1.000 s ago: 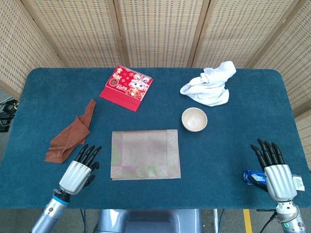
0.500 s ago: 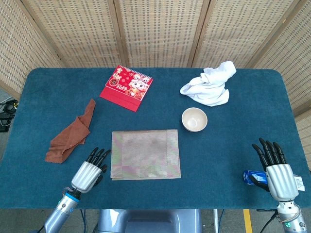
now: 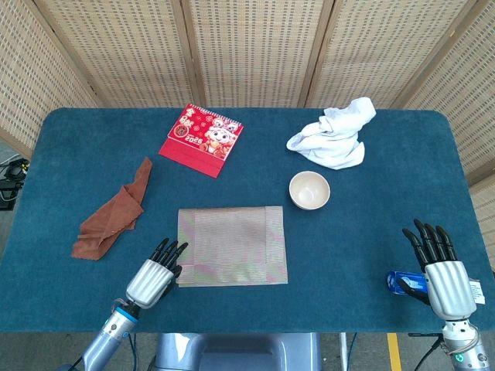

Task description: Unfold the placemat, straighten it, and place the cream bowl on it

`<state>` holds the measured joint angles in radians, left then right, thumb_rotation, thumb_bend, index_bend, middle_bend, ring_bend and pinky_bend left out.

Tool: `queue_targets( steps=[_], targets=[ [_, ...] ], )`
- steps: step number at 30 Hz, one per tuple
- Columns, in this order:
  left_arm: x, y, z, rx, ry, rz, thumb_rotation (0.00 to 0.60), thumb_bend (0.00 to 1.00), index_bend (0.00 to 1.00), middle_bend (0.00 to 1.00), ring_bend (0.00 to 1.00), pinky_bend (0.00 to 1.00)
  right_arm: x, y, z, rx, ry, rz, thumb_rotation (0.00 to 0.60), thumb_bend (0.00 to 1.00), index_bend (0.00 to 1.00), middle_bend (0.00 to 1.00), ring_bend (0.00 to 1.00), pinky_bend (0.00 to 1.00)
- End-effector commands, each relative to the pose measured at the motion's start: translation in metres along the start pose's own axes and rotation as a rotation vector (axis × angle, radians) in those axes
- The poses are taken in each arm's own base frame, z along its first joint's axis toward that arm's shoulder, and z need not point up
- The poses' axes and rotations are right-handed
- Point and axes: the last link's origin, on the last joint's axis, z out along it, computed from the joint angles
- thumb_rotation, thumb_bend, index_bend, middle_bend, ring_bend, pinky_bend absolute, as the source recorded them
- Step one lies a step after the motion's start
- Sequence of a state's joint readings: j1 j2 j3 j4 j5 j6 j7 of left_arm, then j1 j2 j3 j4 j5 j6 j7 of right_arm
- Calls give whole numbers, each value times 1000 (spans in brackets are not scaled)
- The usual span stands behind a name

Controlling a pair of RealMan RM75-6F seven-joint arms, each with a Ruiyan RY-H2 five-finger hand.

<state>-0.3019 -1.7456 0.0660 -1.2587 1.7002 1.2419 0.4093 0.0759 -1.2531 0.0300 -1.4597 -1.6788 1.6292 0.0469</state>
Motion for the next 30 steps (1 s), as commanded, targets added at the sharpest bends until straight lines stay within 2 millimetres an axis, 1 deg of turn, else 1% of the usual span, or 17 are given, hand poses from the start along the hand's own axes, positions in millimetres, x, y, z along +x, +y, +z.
queue_targets(
  steps=[1,6,10,22,26,30],
  targets=[
    [-1,0,0,0,-4,5,600,331,497,0,0,0,1,0,0,-1,3,4,600,140,126,0,0,0],
    [-2,1,3,1,-7,6,600,336,496,0,0,0,2,0,0,0,11,20,600,140,126,0,0,0],
    [-1,4,4,-4,-6,6,600,372,496,0,0,0,3,0,0,1,13,23,600,140,126,0,0,0],
    [-4,5,6,-1,-24,20,600,374,496,0,0,0,5,0,0,4,24,39,600,140,126,0,0,0],
    [-5,7,7,-3,-25,17,600,415,505,0,0,0,5,0,0,7,22,45,600,140,126,0,0,0],
    [-7,7,7,-3,-27,18,600,418,507,0,0,0,5,0,0,6,23,48,600,141,126,0,0,0]
  ],
)
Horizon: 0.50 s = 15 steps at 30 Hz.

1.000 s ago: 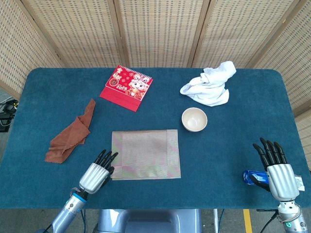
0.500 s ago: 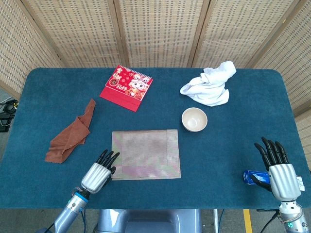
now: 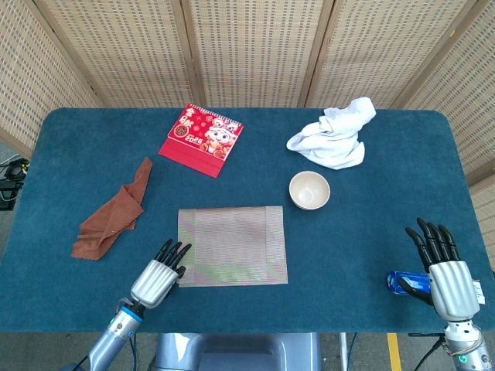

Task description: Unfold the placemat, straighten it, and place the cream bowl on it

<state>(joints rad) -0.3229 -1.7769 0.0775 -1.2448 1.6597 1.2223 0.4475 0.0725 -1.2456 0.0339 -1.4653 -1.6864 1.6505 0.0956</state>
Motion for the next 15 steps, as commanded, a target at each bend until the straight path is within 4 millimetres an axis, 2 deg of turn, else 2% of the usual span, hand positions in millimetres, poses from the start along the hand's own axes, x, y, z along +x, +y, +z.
queue_targets(
  steps=[1,7,15],
  targets=[
    [-1,0,0,1,-1,1,600,418,507,0,0,0,0,0,0,0,0,1,600,140,126,0,0,0],
    [-2,1,0,4,0,0,600,419,507,0,0,0,1,-1,0,4,3,7,600,139,126,0,0,0],
    [-1,1,0,2,5,3,600,482,523,0,0,0,1,-3,-1,12,2,8,600,140,126,0,0,0]
  ],
)
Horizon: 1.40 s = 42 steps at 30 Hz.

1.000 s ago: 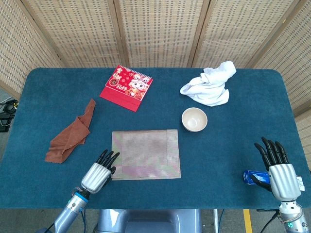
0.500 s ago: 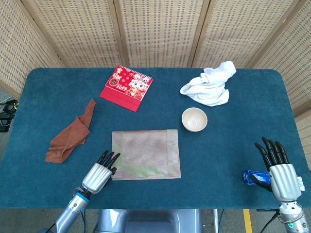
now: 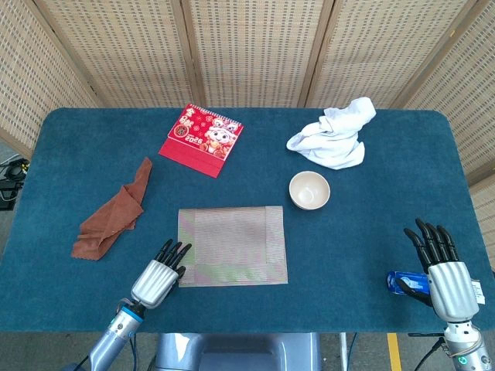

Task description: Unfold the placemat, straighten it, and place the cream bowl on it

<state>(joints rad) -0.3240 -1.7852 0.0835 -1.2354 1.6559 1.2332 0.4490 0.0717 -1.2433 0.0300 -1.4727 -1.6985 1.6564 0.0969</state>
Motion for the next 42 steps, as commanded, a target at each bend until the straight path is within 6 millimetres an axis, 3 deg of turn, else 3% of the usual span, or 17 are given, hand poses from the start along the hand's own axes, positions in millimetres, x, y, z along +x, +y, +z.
queue_targets(
  steps=[1,12,21,31,42],
  targets=[
    [0,0,0,0,0,2,600,482,527,0,0,0,0,0,0,0,1,0,600,140,126,0,0,0],
    [3,-2,1,9,18,0,600,482,573,0,0,0,0,0,0,-1,0,3,600,140,126,0,0,0],
    [18,-7,5,16,58,1,600,482,573,0,0,0,1,0,0,0,1,3,600,140,126,0,0,0],
    [60,-12,23,19,135,31,600,481,574,0,0,0,0,2,2,-6,-1,0,600,140,126,0,0,0],
    [108,-23,65,36,181,56,600,481,584,0,0,0,-4,9,9,-37,-7,-19,600,140,126,0,0,0]
  ],
)
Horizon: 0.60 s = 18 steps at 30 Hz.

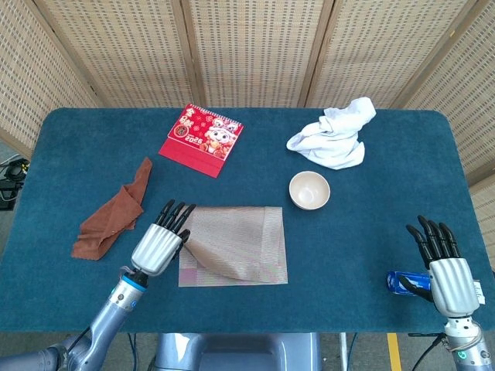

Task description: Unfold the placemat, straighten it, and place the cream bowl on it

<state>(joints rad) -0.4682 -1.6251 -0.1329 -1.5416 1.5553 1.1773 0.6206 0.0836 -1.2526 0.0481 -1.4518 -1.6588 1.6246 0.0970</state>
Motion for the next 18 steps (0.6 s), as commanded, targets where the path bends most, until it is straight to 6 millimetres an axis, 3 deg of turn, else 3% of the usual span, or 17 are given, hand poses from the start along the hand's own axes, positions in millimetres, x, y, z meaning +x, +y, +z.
queue_targets(
  steps=[1,6,13,18],
  targets=[
    [10,-3,14,1,10,15,600,481,586,0,0,0,-1,3,2,-10,1,-5,600,140,126,0,0,0],
    [22,-9,41,16,21,21,600,481,589,0,0,0,0,10,7,-40,4,-11,600,139,126,0,0,0],
    [38,-26,94,72,34,30,600,481,594,0,0,0,2,18,11,-78,16,-22,600,140,126,0,0,0],
    [44,-39,118,116,35,24,600,481,597,0,0,0,4,22,14,-92,29,-32,600,140,126,0,0,0]
  ],
)
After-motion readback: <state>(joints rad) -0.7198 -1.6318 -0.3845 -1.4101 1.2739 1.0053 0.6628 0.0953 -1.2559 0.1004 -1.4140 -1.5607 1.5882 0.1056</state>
